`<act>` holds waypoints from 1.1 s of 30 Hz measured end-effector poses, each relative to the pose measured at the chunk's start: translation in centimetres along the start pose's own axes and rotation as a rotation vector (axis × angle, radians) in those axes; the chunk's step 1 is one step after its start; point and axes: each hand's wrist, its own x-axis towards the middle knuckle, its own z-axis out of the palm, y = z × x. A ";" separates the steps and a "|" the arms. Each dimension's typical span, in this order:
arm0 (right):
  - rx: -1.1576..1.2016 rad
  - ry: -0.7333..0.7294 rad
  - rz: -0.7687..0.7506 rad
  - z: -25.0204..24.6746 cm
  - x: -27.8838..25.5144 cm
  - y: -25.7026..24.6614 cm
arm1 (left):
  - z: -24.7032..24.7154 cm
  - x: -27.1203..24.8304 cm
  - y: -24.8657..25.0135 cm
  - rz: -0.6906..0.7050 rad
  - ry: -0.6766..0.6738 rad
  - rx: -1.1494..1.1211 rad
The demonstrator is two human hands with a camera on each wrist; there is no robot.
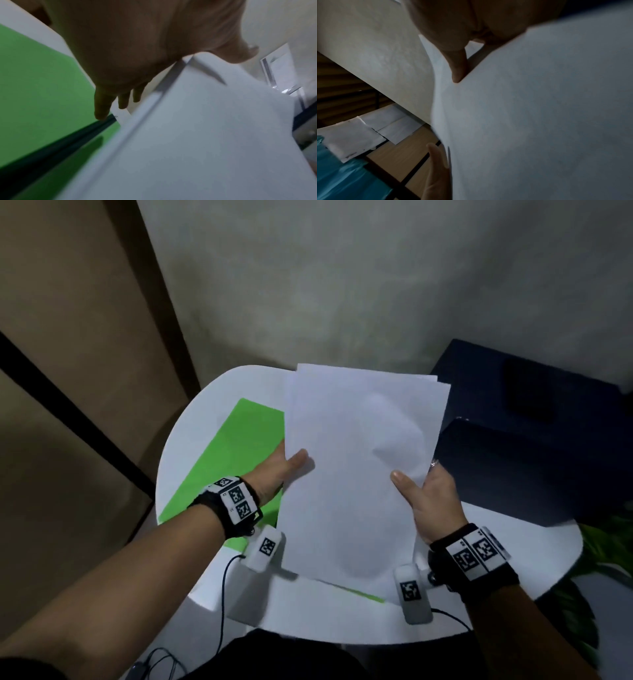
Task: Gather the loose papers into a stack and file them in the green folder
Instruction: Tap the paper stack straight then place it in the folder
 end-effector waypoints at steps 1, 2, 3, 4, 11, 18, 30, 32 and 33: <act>-0.016 -0.004 -0.024 -0.4 0.1 -0.4 | 0.5 0.4 0.1 0.033 -0.026 -0.064; -0.033 0.005 -0.044 -0.9 0.2 -0.4 | 0.7 0.7 0.4 0.072 -0.050 -0.070; -0.049 0.023 -0.050 -1.3 0.4 -0.3 | 0.7 0.9 0.6 0.101 -0.051 -0.043; -0.066 0.044 -0.044 -1.7 0.6 0.1 | 0.9 1.1 0.9 0.129 -0.029 -0.024; -0.068 0.216 -0.129 -1.8 0.1 1.1 | 3.3 0.3 3.2 0.409 0.300 0.186; 0.015 0.242 -0.138 -1.5 0.2 1.1 | 3.3 -0.6 5.3 0.573 0.367 0.417; 0.086 0.148 -0.098 -1.1 1.3 0.3 | 1.7 0.4 6.9 0.333 0.099 0.035; 0.071 0.201 -0.131 -0.8 1.2 -0.2 | 2.5 -0.3 7.1 0.460 0.196 0.108; 0.068 0.225 -0.149 -0.6 0.9 -0.1 | 3.0 -0.7 7.0 0.534 0.247 0.164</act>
